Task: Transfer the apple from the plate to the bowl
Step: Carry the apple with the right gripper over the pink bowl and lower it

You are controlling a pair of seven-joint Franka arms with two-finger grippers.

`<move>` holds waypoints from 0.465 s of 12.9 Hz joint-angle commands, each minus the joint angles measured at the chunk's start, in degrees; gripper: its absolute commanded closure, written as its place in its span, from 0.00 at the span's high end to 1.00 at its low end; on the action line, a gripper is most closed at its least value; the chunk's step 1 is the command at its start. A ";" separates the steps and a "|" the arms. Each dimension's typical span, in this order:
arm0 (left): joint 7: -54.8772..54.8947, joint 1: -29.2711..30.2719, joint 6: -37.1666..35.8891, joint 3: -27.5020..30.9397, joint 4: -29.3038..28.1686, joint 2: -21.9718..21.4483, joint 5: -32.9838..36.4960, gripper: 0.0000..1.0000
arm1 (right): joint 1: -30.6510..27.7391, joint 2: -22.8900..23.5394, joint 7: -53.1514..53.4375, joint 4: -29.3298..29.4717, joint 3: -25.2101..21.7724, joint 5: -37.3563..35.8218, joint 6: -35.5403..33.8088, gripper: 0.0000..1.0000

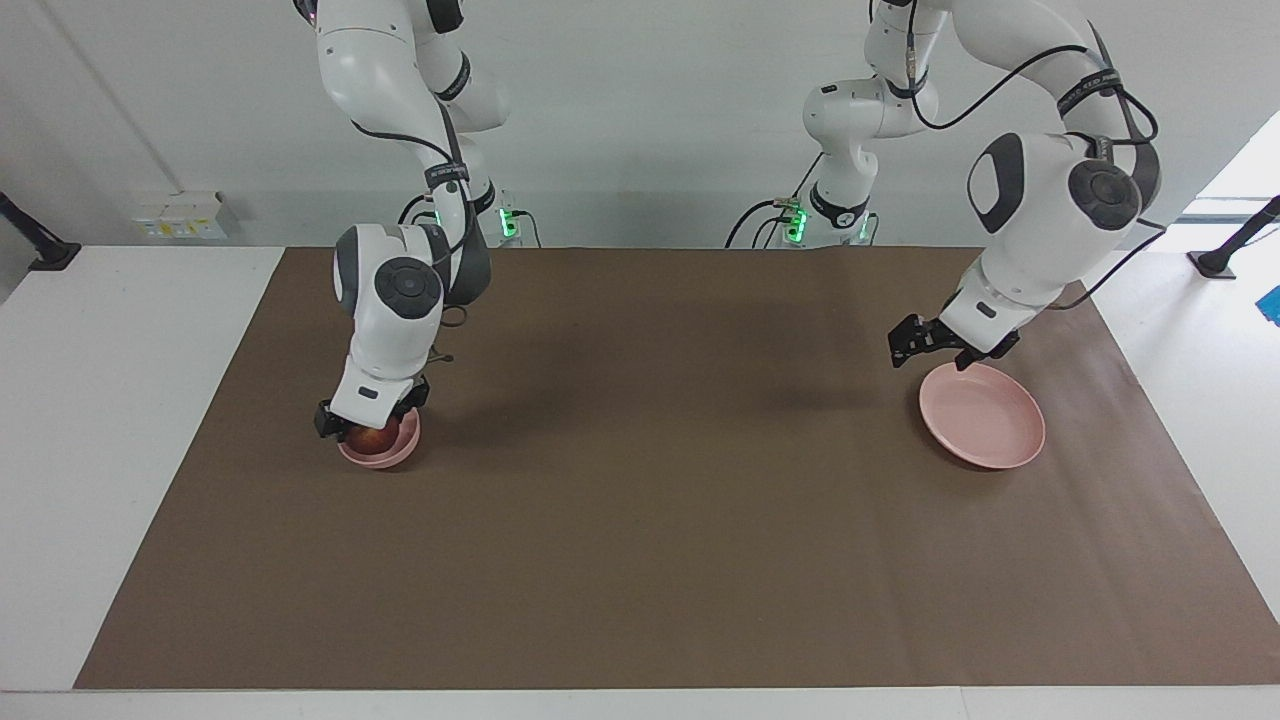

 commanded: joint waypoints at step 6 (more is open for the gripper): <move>0.34 -4.46 -8.46 8.06 11.76 -0.66 0.96 1.00 | -0.93 0.61 2.67 -1.48 0.36 -0.56 2.00 0.00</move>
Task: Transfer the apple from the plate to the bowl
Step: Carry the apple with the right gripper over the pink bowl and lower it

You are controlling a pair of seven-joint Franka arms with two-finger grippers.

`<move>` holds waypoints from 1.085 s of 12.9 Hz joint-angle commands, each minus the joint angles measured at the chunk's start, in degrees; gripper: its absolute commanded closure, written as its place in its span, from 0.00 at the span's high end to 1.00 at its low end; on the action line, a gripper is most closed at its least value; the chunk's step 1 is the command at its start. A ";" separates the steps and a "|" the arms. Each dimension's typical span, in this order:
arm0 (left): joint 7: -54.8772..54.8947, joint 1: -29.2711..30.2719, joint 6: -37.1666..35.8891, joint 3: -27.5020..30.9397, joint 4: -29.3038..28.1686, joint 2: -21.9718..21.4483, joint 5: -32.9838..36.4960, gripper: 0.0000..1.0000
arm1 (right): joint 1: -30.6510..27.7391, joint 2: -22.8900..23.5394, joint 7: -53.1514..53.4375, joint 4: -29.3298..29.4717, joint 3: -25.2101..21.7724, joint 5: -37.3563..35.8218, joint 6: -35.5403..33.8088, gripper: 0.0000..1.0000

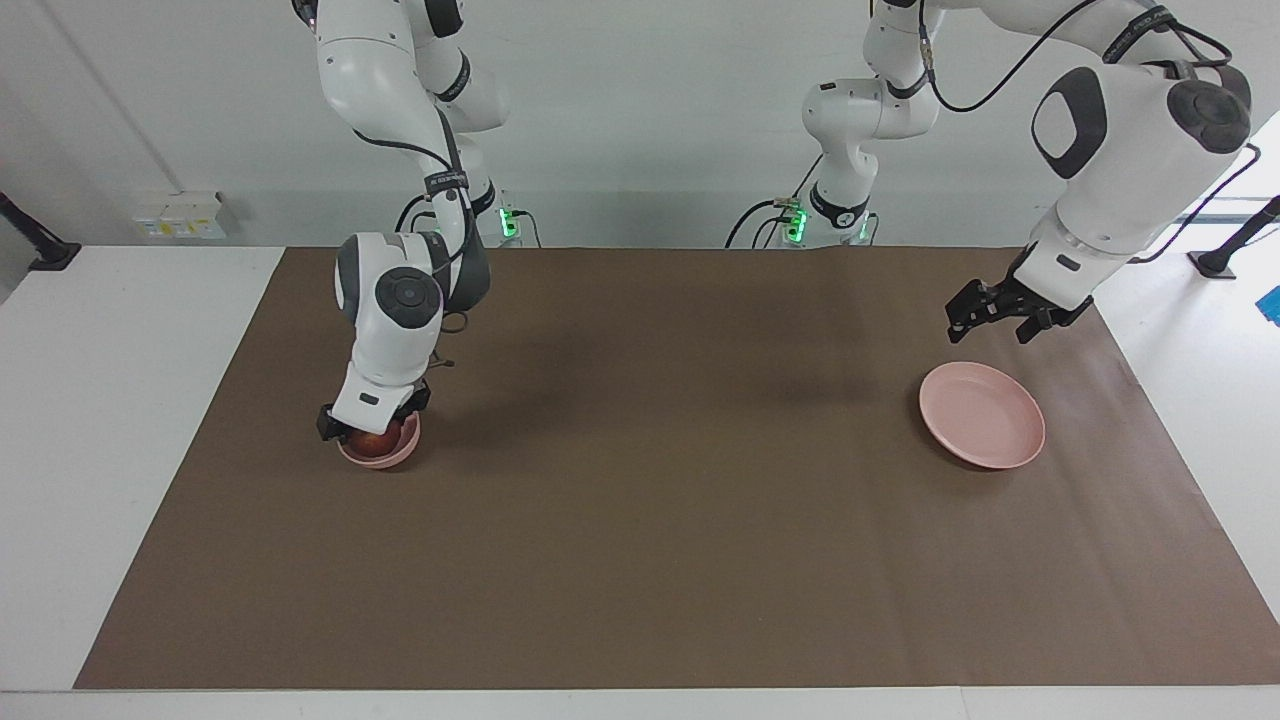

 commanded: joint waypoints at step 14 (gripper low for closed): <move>0.43 2.20 -8.70 -1.37 -0.22 -6.45 1.82 1.00 | -0.98 0.13 1.90 -1.36 0.36 0.32 2.33 1.00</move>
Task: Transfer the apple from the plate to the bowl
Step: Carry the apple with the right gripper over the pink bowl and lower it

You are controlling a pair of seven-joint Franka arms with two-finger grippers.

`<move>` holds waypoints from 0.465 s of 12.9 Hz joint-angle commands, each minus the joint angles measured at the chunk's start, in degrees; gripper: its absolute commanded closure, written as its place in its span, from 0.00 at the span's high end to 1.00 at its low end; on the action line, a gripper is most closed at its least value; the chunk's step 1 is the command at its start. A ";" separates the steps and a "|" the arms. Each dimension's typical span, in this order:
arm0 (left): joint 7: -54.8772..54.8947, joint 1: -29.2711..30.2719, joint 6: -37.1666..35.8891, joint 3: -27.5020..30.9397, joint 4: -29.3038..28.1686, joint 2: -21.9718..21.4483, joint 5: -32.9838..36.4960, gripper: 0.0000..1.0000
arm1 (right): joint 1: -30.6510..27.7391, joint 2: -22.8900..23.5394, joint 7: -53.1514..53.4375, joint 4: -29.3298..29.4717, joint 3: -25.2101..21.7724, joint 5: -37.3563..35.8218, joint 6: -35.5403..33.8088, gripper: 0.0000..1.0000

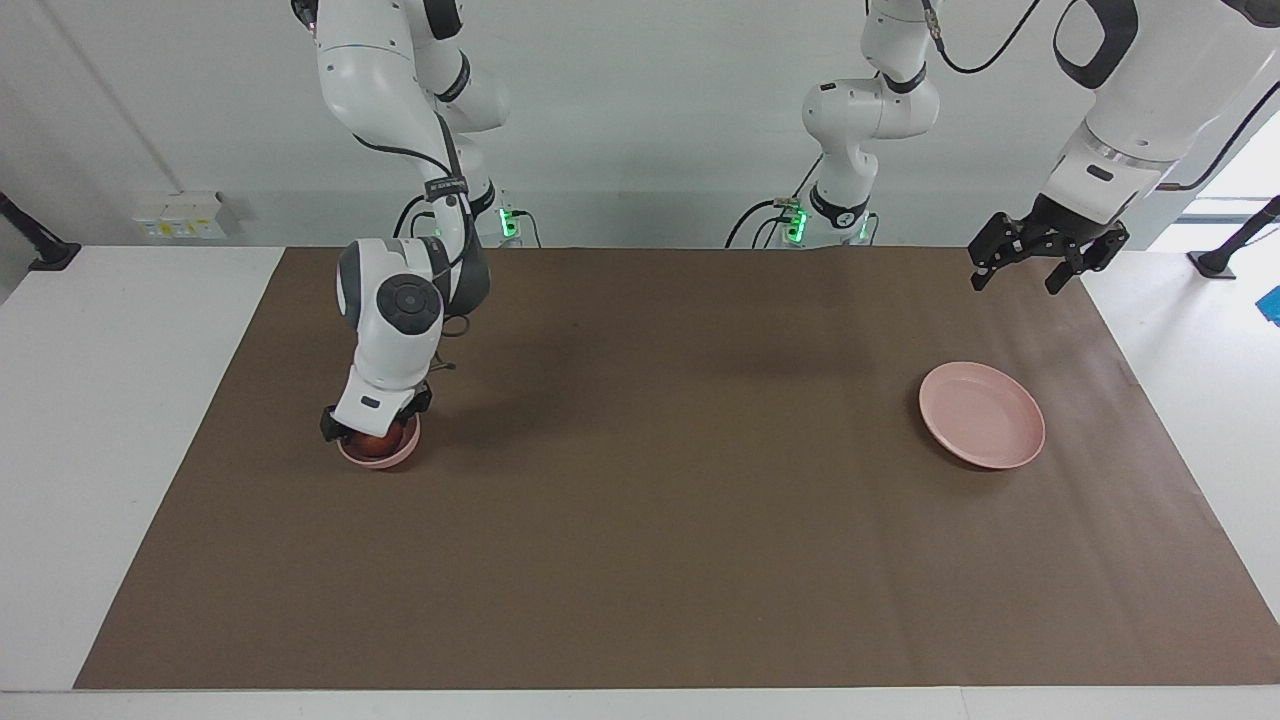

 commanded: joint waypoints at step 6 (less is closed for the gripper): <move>-0.65 0.82 -3.30 -0.10 0.83 -0.44 0.33 1.00 | -0.43 -1.59 0.75 0.90 0.36 4.07 0.39 1.00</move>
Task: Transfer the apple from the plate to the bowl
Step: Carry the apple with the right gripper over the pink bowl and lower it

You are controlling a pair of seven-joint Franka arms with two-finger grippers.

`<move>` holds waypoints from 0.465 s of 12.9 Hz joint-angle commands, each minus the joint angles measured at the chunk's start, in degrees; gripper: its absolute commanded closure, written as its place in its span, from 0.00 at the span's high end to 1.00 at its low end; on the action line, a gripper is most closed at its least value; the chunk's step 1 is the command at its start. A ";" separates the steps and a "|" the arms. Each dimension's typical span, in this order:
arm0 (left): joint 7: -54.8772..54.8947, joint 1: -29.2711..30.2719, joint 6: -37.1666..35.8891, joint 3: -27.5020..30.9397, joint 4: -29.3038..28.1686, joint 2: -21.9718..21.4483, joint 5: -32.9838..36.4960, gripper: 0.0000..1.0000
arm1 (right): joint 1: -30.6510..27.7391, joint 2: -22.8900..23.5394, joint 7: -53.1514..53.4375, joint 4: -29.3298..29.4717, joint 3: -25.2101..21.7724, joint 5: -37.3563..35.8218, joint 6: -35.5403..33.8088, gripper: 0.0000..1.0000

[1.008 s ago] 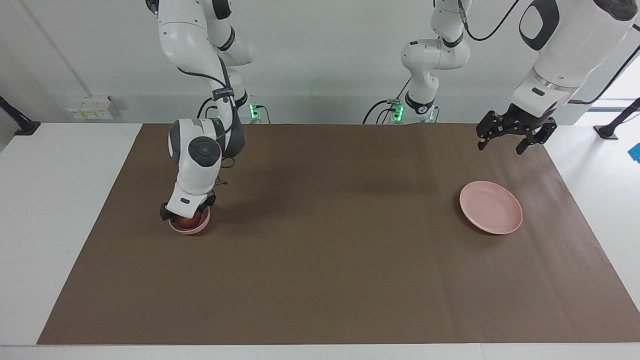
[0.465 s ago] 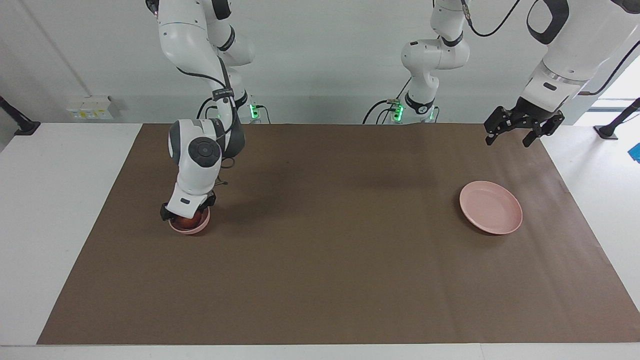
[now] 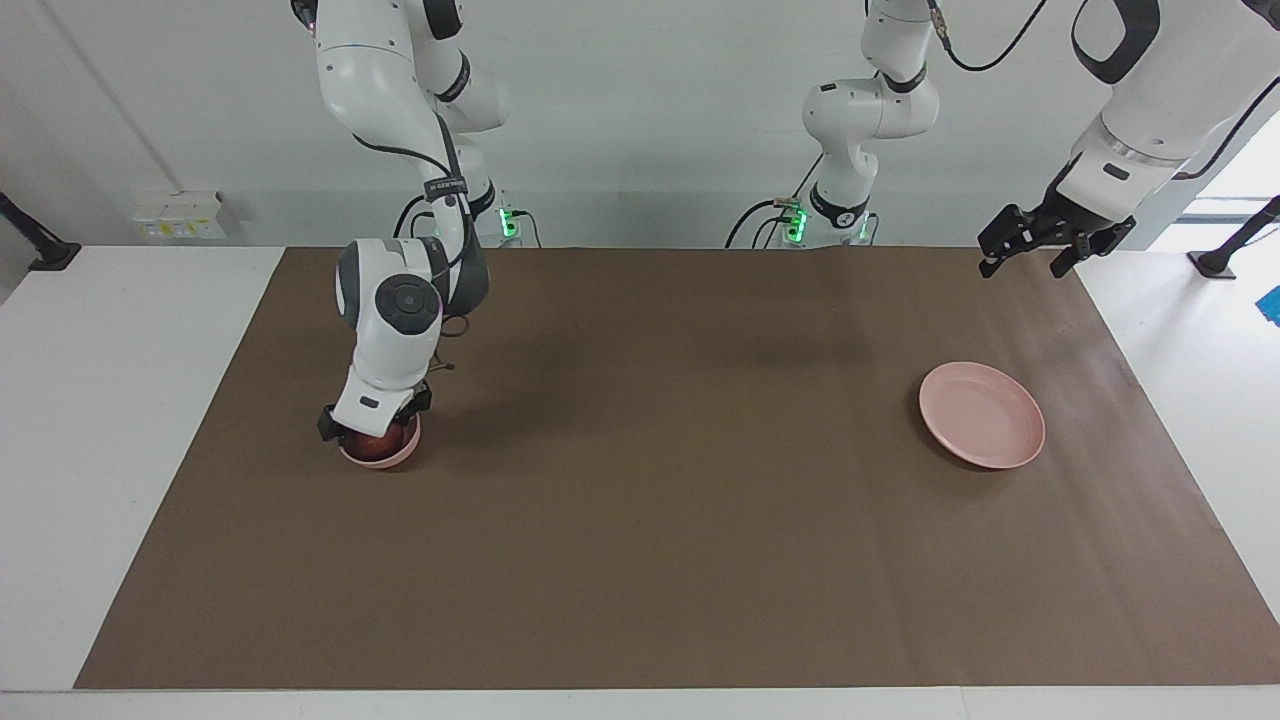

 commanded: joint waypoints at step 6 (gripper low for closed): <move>-0.92 0.15 -1.43 -0.22 -0.11 -0.51 0.13 1.00 | 0.88 -12.57 15.40 0.65 0.42 16.89 -6.54 1.00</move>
